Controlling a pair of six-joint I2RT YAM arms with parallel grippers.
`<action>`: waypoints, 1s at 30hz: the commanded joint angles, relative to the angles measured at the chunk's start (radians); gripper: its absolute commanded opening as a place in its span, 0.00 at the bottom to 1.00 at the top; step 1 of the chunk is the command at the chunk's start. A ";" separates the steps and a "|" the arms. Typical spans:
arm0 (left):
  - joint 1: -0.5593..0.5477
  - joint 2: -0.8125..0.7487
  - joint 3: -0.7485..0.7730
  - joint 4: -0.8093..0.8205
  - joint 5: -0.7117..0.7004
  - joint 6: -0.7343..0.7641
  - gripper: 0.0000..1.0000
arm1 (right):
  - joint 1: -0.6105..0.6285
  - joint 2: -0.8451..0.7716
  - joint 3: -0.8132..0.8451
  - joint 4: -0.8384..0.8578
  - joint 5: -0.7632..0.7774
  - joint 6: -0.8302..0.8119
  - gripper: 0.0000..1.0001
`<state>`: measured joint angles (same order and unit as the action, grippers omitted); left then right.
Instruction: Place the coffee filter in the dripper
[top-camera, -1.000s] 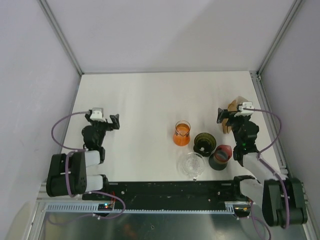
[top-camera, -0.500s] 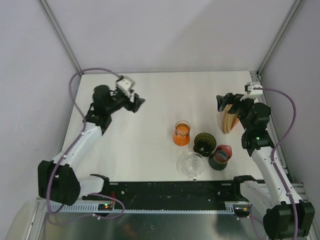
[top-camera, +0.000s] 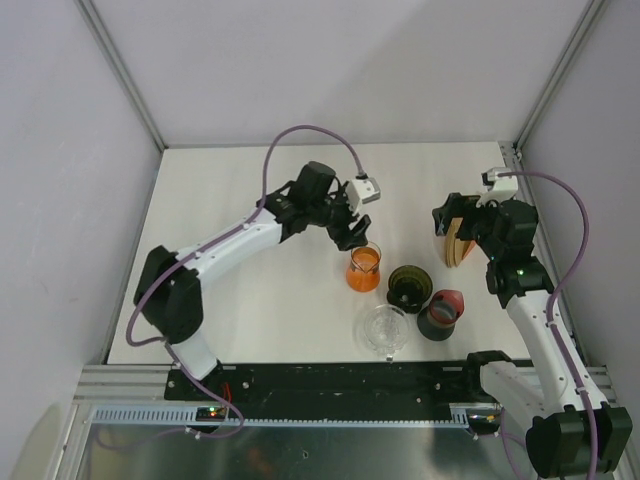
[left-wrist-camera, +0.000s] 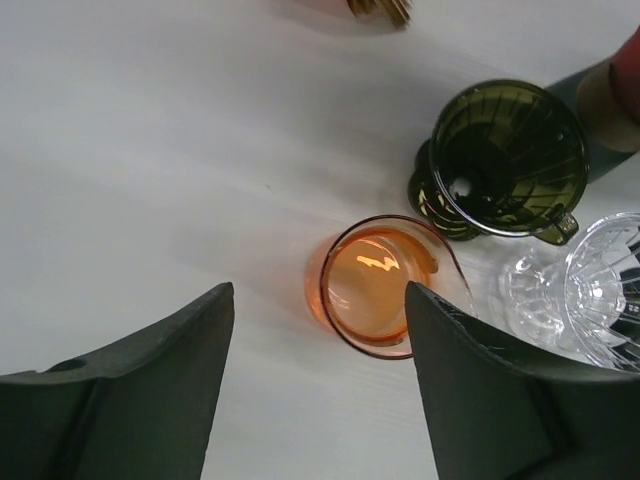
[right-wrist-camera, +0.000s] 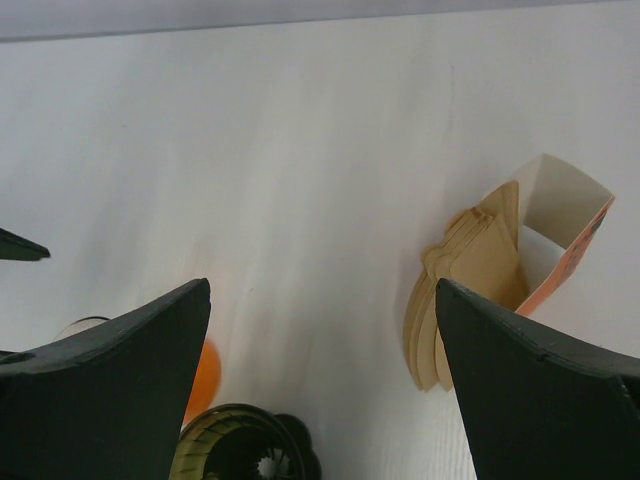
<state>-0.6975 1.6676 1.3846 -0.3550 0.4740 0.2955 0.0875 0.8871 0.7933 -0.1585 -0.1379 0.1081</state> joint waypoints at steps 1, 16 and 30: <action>-0.035 0.050 0.088 -0.074 0.016 0.026 0.72 | -0.006 -0.002 0.047 -0.016 0.023 -0.015 0.99; -0.056 0.157 0.096 -0.084 -0.051 0.073 0.56 | -0.047 0.023 0.046 0.003 -0.030 0.014 0.99; 0.024 0.113 0.122 -0.084 -0.174 -0.115 0.00 | -0.075 0.026 0.047 0.017 -0.075 0.039 0.99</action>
<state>-0.7357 1.8492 1.4593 -0.4515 0.3599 0.2863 0.0208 0.9112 0.7937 -0.1703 -0.1898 0.1314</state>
